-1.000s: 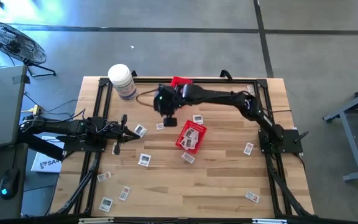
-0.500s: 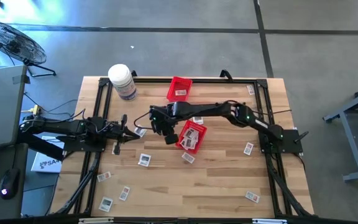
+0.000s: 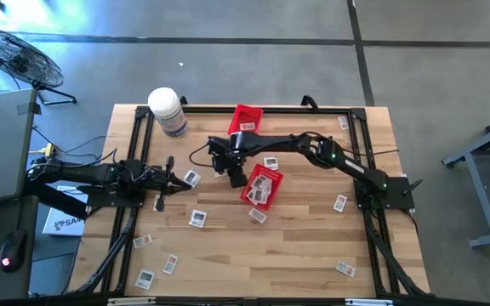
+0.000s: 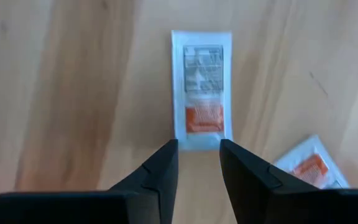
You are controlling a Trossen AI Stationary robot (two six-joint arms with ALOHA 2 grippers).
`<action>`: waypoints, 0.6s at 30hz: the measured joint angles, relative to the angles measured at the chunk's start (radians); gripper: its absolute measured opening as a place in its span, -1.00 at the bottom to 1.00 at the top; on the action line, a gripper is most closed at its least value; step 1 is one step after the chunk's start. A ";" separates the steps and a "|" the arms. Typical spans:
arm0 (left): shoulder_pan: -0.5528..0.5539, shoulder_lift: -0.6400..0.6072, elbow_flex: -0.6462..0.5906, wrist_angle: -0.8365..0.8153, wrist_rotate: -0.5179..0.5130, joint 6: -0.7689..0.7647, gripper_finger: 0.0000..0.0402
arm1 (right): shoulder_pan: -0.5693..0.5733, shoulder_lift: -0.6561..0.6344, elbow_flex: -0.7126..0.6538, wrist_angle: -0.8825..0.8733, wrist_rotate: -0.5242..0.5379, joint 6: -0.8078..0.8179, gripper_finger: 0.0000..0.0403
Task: Pick & Place First Aid Supplies
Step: Put the white ointment pack into the top red bin
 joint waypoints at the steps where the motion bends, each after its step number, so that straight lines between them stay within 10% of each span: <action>1: 0.000 0.000 0.000 0.000 0.000 0.000 -0.89 | 0.000 0.000 0.000 -0.002 -0.007 -0.007 -0.44; 18: 0.000 0.000 0.000 0.000 0.000 0.000 -0.89 | 0.074 -0.003 0.000 0.009 0.101 -0.043 -0.44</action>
